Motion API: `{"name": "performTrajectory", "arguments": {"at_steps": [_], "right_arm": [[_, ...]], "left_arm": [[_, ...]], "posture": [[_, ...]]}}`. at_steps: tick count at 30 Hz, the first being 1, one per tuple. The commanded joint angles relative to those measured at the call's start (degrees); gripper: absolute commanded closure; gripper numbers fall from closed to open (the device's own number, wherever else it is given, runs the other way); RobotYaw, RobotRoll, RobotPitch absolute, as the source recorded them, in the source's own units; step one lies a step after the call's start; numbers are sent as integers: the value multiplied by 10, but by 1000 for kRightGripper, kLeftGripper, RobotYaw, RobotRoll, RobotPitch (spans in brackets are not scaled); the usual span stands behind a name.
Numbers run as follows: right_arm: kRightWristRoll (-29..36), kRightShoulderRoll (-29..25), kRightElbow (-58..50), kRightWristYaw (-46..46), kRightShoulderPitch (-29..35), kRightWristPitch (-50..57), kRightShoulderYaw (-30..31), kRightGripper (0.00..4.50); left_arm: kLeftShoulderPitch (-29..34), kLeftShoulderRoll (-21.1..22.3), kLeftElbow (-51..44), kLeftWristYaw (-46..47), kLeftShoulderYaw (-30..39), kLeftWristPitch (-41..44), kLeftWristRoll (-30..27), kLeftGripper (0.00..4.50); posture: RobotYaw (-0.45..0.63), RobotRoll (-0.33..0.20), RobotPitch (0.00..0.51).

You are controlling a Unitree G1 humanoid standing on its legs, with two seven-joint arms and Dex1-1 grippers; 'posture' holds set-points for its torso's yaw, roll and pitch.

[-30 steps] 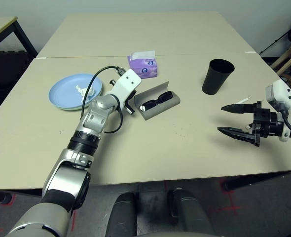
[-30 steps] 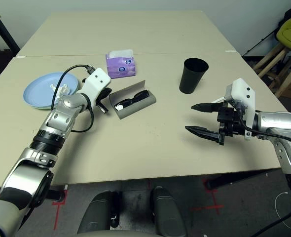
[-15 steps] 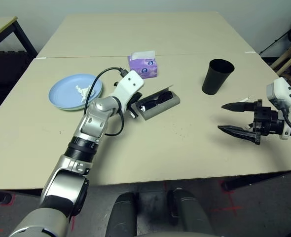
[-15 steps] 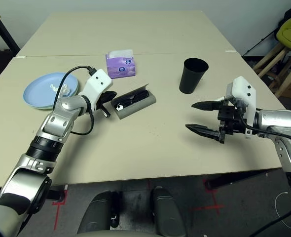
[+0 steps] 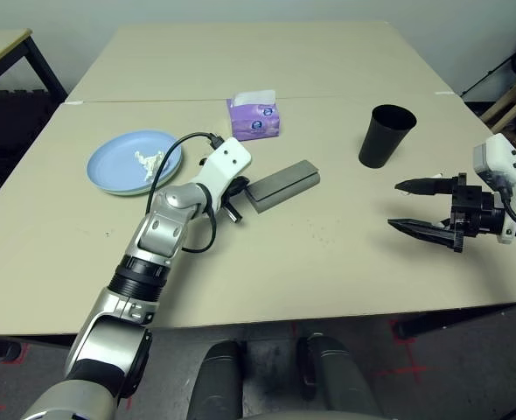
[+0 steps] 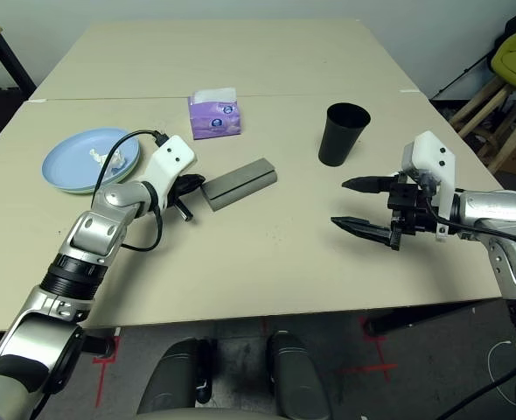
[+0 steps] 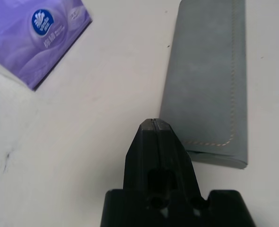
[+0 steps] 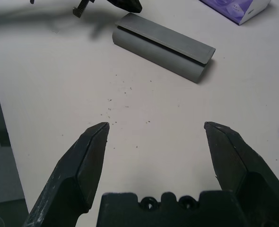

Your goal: Organize and tidy the items on the table.

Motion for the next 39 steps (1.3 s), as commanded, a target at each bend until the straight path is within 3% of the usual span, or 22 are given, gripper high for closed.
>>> {"name": "performTrajectory", "arguments": {"at_steps": [1,7,19,22,28,34,39], "right_arm": [[-4,-8,2,5,2,-5,1,0],[-9,-7,7,7,-2,-7,3,0],[-15,-5,10,10,-8,-9,8,0],[-15,-6,9,10,-6,-9,8,0],[-16,-5,10,10,-6,-11,8,0],[-18,-4,15,12,-10,-15,10,0],[-23,-1,24,15,-19,-20,14,0]], "left_arm": [[21,-4,-41,-14,-16,24,-13,4465],[44,-7,-86,-16,-27,53,-19,4465],[45,-2,-80,-12,-28,55,-23,4465],[36,-10,-85,-16,-9,77,-46,4465],[9,-20,-126,-51,50,111,-140,2402],[-34,-8,-133,-62,108,152,-215,18],[-48,40,-166,-95,125,183,-267,18]], "posture": [[-77,0,106],[-74,0,104],[-68,0,105],[-68,0,102],[-67,0,95],[-61,0,90],[-53,0,85]]}}
